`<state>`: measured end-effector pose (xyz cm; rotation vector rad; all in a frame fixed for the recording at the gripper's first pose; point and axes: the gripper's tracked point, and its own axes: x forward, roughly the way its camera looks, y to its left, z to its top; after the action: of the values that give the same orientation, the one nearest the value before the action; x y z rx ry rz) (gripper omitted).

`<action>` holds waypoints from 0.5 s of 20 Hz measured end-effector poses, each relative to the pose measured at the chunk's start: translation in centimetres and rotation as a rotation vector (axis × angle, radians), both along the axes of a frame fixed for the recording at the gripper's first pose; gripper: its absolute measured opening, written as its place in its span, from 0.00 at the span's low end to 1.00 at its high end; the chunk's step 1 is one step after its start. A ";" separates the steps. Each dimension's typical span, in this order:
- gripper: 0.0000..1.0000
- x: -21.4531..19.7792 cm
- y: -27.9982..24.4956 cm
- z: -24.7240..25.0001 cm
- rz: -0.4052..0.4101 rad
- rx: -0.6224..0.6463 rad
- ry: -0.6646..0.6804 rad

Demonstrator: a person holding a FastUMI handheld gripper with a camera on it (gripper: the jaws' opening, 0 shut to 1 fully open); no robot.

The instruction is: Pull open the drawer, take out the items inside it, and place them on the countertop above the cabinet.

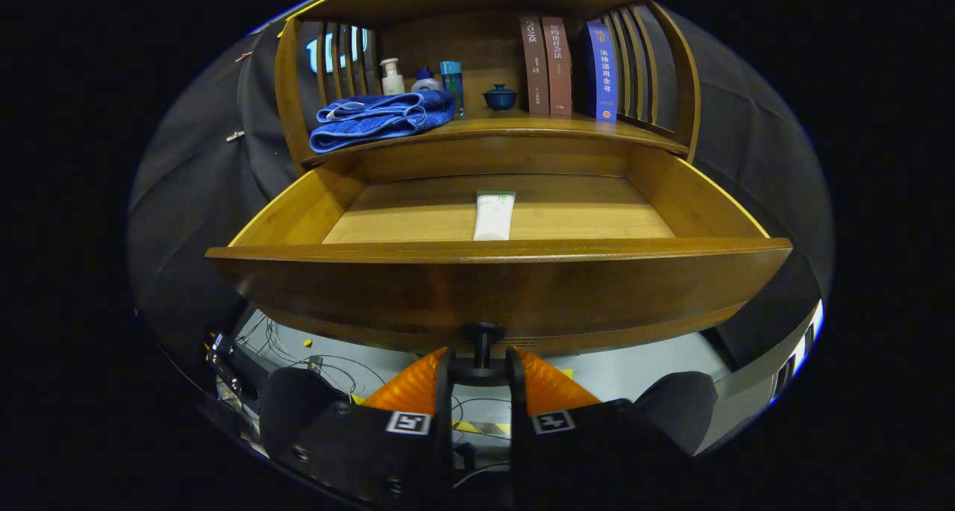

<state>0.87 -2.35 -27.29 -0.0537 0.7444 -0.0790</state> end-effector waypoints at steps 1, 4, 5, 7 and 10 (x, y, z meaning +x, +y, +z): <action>0.43 -0.2 0.1 0.1 0.000 0.002 0.001; 0.75 -1.1 0.3 2.5 -0.015 0.008 -0.044; 0.88 -1.4 0.5 3.5 -0.018 0.010 -0.058; 1.00 -1.3 0.9 6.2 -0.014 0.019 -0.104; 0.97 1.8 1.2 10.3 -0.003 0.030 -0.161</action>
<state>2.64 -1.19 -16.95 -0.0177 0.5847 -0.0742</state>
